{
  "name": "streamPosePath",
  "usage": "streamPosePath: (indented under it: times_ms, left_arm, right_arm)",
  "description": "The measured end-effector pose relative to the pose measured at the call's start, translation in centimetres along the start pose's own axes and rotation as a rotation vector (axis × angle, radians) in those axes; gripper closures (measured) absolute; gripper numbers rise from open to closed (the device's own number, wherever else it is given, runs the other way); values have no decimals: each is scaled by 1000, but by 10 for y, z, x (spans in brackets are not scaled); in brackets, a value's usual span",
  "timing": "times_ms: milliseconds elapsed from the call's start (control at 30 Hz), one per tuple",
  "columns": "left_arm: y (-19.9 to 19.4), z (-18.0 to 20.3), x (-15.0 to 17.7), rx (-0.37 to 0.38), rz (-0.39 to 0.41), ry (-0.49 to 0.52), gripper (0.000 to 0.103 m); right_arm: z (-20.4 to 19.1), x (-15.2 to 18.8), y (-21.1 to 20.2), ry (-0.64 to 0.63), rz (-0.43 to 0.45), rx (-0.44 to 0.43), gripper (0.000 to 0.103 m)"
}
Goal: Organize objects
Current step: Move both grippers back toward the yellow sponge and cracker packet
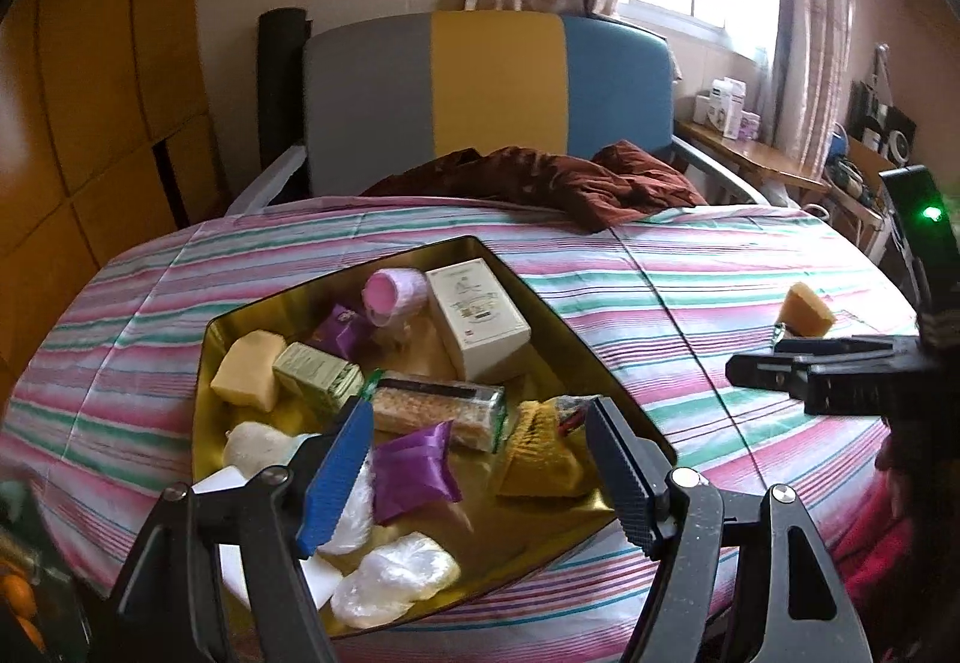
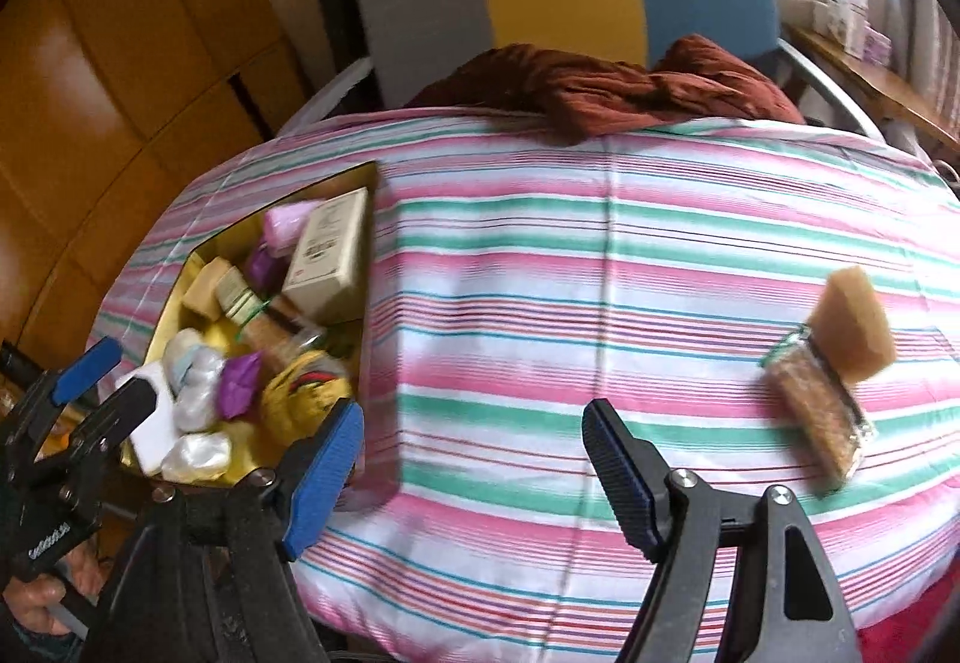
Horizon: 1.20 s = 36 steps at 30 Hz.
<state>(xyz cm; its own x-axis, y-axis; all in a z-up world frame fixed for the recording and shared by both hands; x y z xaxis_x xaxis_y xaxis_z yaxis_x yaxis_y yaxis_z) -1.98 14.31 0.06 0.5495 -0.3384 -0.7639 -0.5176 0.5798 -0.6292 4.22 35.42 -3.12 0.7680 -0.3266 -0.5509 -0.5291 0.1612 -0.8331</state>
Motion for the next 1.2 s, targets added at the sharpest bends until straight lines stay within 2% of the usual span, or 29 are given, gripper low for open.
streamPosePath:
  times_ms: [633,967,1200]
  left_arm:
    - [20,65,-20,86,-20,178,29]
    - [34,88,-22,120,-46,235,28]
    - [47,106,-25,151,-60,271,28]
  right_arm:
    - [111,-13,-9,176,21,152,26]
    - [164,-9,-20,263,28,214,26]
    - [198,-4,-19,312,2,258,26]
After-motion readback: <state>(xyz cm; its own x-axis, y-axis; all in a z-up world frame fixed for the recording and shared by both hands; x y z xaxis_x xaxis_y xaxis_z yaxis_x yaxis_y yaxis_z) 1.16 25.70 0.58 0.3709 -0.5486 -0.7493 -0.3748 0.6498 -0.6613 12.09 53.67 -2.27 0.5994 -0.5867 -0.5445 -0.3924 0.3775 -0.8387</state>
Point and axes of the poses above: each gripper's, at about its wrist camera, not at the fingertips, and y roughly the way its jaws point, z to its right, x to its underside, the point moved 2 cm from there along y, roughly the way its jaws point, and after that the axes turned 12 degrees about x, right-handed, at the moved point
